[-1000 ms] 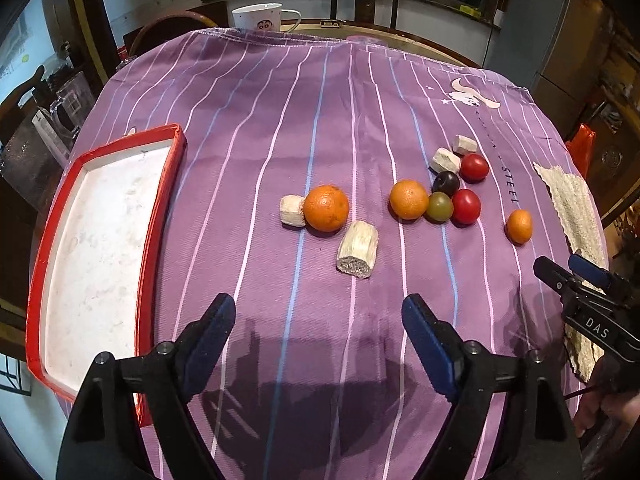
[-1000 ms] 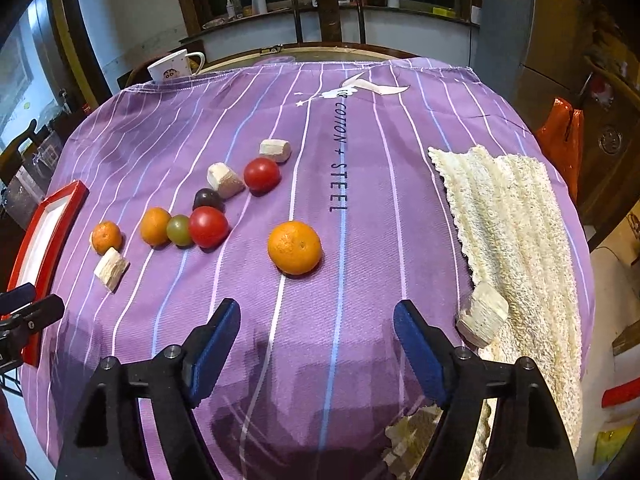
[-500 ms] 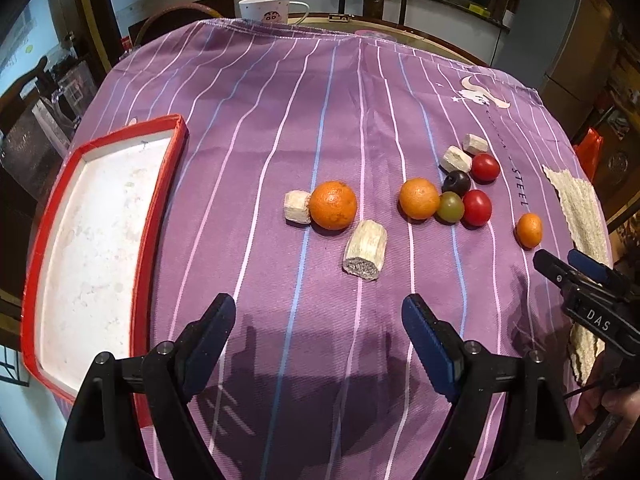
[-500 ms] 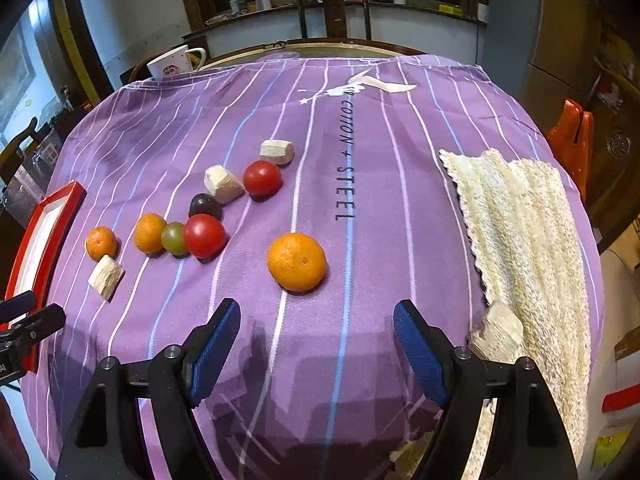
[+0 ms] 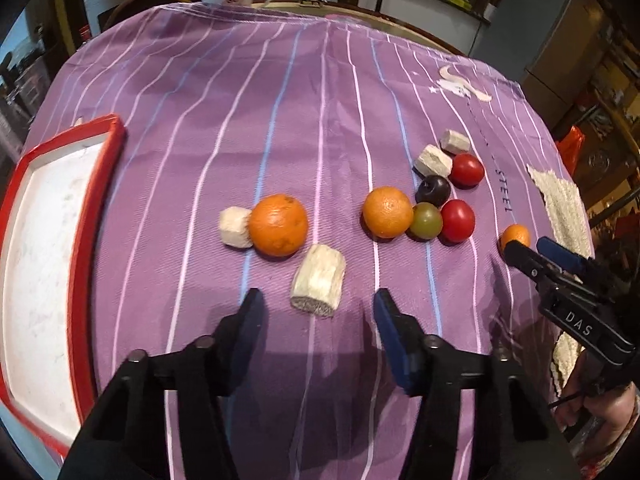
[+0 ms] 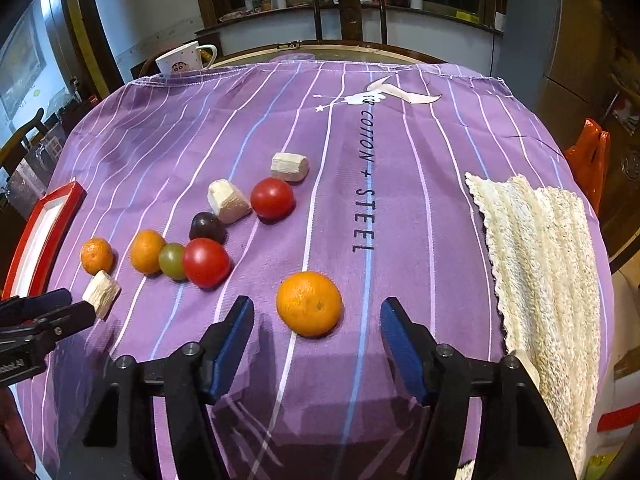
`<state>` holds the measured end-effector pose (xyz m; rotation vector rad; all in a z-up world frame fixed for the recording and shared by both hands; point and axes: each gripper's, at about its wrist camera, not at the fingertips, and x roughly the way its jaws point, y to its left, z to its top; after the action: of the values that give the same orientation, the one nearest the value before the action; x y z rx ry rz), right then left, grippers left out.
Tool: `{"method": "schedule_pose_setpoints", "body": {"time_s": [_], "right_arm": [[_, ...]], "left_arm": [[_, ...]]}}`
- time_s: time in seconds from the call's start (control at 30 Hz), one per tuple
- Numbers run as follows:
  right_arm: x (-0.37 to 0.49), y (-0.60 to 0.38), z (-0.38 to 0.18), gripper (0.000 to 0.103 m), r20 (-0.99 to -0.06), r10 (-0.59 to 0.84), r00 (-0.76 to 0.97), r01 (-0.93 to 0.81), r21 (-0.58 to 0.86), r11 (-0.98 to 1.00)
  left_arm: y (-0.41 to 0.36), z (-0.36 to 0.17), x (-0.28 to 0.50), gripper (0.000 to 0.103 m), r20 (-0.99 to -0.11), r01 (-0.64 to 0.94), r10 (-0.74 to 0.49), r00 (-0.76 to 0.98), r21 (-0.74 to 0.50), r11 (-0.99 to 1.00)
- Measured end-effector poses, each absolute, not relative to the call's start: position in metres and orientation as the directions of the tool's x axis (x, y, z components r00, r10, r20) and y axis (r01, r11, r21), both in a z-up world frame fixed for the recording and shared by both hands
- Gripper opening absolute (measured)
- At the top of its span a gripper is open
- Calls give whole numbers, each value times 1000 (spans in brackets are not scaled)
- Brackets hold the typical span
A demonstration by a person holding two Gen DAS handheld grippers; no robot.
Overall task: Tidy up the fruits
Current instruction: 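Move both tools toward the fruit row on the tablecloth, then grasp the pale loofah chunk with left tool while right tool grasps an orange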
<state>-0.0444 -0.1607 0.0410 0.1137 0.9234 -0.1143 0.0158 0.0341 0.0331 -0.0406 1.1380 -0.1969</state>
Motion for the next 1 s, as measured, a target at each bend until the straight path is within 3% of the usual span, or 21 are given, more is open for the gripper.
{"method": "schedule_pose_setpoints", "body": {"time_s": [0.23,0.43,0.5,0.53,0.57,0.7,1.0], "right_arm": [[-35,-163,35,68,-807,-49,588,152,50,987],[-32,-162,30,57,-816,-40,577,149,57,987],[-31,-162,28,52,-819,-39,573,148,57,987],[-31,-161,28,51,-818,-42,573,148,52,988],[-31,-161,28,48,-818,-41,573,145,52,988],[-30,-161,29,38,-819,-27,573,134,62,989],[-40,-162,32,37,-819,-23,573,161,85,983]], "left_arm": [[34,21,24,51,-906,136,-172,386,-128,982],[33,19,23,51,-904,144,-167,393,-119,982],[33,20,23,45,-902,146,-169,398,-119,982],[33,20,23,30,-901,148,-168,399,-117,982],[33,20,23,29,-902,150,-169,398,-118,982],[35,21,23,28,-897,148,-190,400,-142,979],[41,35,15,28,-875,151,-229,425,-181,972]]}}
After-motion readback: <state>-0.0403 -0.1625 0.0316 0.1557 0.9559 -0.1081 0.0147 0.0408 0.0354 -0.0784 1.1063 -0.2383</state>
